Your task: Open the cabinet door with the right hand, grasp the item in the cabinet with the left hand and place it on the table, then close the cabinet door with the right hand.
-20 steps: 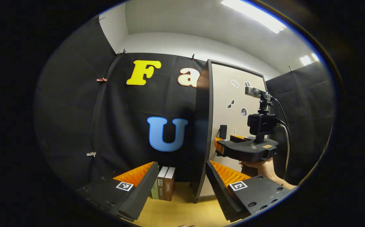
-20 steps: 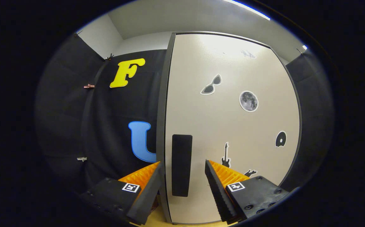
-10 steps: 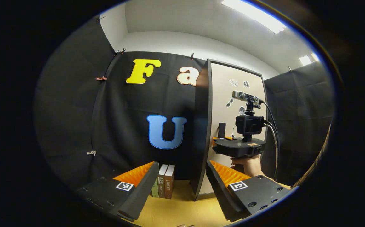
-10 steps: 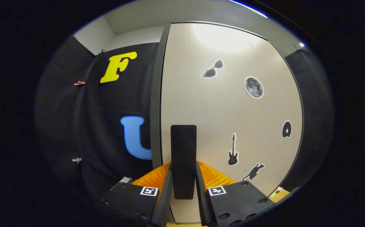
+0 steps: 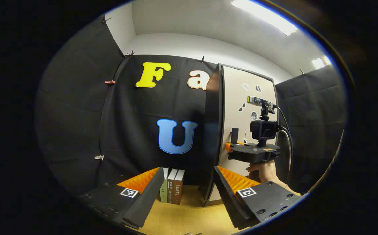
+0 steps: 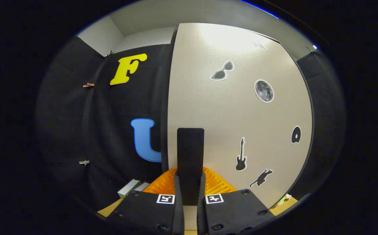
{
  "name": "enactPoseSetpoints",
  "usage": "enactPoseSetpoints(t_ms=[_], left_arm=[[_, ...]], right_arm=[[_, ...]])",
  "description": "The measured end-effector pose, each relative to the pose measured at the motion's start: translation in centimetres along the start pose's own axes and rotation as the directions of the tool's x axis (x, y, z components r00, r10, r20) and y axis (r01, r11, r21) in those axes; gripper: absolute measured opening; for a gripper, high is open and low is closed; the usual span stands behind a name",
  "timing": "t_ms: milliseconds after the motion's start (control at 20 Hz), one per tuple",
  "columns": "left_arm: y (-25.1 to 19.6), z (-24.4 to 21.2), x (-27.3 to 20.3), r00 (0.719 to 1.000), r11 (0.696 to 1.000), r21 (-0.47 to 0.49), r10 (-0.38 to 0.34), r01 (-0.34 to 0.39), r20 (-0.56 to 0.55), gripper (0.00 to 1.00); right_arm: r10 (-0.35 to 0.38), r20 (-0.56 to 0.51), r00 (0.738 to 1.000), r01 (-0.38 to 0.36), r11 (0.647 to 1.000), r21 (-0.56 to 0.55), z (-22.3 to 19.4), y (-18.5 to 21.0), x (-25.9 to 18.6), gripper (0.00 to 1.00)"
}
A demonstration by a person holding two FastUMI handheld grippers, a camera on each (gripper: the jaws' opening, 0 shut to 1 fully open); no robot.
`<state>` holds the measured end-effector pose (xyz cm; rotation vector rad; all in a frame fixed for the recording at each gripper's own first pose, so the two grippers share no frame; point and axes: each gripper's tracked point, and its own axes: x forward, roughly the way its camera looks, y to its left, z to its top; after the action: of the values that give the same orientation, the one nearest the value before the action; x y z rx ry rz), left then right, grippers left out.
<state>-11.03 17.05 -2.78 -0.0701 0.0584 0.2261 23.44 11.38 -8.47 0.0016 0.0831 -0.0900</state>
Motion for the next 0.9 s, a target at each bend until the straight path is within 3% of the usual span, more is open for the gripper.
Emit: enactPoseSetpoints(t_ms=[400,900], left_arm=[[-3.0,0.4,-0.8,0.998,0.998,0.005,-0.056,0.056,0.003,0.94],[-9.3,1.6,-1.1,0.986,0.986,-0.002,-0.164,0.164,0.027,0.94]], right_arm=[[0.113,-0.014,0.993,-0.114,0.994,-0.002,1.6,0.1,-4.3,0.19],[0.182,-0.019,0.983,-0.182,0.983,-0.014,2.3,-1.6,-8.6,0.19]])
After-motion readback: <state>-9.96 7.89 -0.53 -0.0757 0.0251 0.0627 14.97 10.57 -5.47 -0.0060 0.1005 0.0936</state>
